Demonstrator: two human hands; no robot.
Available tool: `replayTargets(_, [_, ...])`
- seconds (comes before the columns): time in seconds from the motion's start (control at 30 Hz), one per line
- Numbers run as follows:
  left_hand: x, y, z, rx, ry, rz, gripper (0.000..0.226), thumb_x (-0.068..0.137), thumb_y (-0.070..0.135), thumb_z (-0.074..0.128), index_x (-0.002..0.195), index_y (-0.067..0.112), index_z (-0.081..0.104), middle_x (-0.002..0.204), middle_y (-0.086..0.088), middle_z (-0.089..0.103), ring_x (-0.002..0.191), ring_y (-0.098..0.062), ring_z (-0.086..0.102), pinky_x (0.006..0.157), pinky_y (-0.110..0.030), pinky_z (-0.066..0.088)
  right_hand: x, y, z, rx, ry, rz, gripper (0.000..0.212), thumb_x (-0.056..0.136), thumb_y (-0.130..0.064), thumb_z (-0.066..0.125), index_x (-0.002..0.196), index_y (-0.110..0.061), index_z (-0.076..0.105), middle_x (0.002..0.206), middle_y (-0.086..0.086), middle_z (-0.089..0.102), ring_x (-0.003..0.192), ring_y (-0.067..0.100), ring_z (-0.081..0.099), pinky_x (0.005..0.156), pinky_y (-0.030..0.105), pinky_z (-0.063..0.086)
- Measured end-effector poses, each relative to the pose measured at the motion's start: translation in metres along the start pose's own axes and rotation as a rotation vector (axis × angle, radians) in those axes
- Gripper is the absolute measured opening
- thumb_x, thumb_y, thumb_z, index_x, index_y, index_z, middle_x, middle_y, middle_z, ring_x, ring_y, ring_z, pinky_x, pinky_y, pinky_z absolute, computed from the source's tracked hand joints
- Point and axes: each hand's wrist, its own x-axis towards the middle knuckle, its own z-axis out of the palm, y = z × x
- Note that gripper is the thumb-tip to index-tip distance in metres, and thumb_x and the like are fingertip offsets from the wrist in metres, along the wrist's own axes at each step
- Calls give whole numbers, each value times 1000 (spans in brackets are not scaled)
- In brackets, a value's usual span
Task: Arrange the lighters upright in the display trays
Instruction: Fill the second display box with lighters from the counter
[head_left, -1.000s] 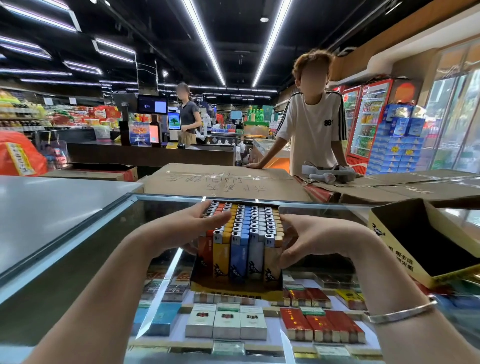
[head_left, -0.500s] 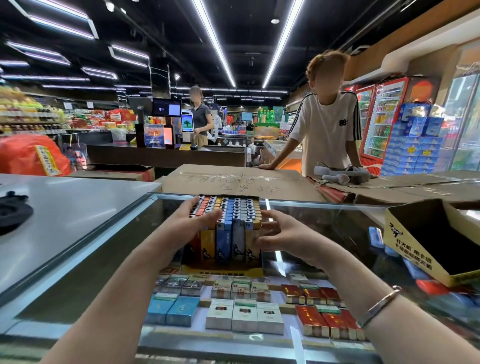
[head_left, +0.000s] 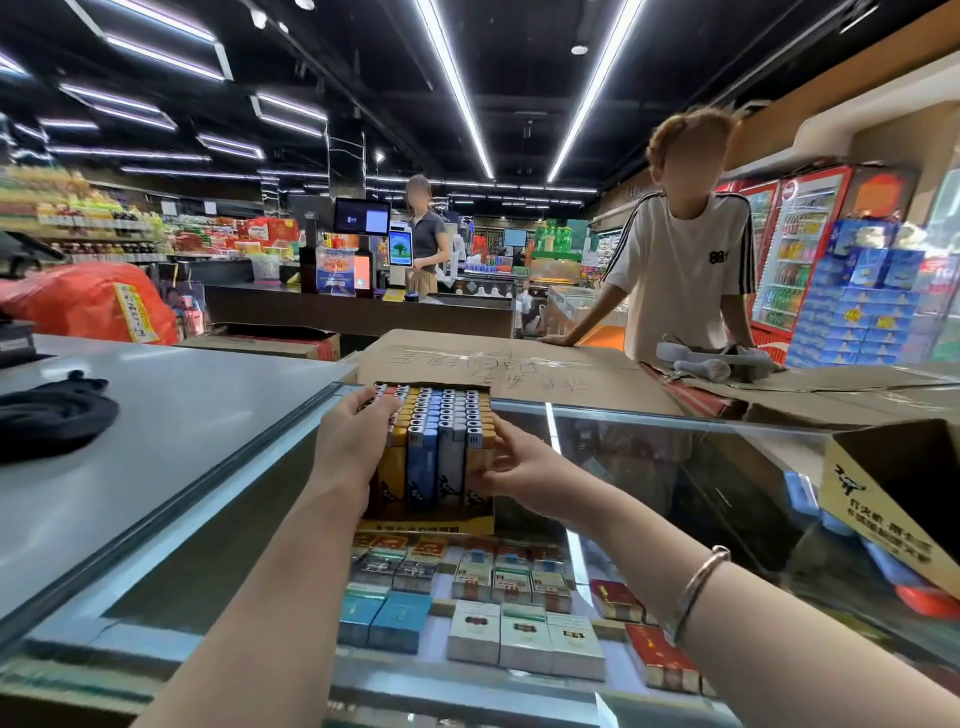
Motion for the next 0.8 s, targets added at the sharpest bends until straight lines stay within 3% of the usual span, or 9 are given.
replayTargets(0.27, [2, -1, -4, 24, 112, 77, 37, 89, 42, 47, 123, 29, 50, 106, -1, 63, 91, -15, 61, 73, -37, 55, 2, 1, 8, 37, 4, -21, 67, 80, -9, 69, 129, -38, 34, 118, -12, 56, 108, 5, 55, 85, 17, 48])
replayTargets(0.4, [-10, 3, 0, 262, 313, 355, 42, 82, 44, 43, 121, 30, 50, 116, -2, 60, 98, -18, 59, 82, -46, 52, -6, 0, 7, 8, 63, -3, 59, 83, -13, 67, 124, -36, 32, 100, -22, 50, 89, -5, 57, 70, 8, 47])
replayTargets(0.5, [-29, 8, 11, 383, 364, 652, 39, 81, 34, 44, 114, 20, 59, 125, -5, 59, 116, -23, 51, 99, -48, 39, -18, -3, -2, -121, 215, -1, 60, 87, -16, 63, 139, -23, 33, 107, -16, 45, 101, 10, 51, 85, 24, 46])
replayTargets(0.6, [-50, 12, 30, 467, 292, 869, 27, 82, 21, 51, 105, 14, 63, 121, -6, 61, 118, -25, 49, 104, -44, 31, -37, -4, -21, -237, 382, 0, 57, 89, -11, 58, 141, -14, 34, 122, 3, 50, 103, 17, 53, 90, 33, 49])
replayTargets(0.8, [-93, 8, 81, 505, -111, 1018, 25, 82, 9, 62, 106, 16, 63, 121, -3, 60, 115, -20, 51, 99, -38, 40, -93, 11, -82, -404, 771, -11, 25, 88, 1, 52, 110, -6, 60, 95, 5, 61, 83, 10, 57, 61, 8, 44])
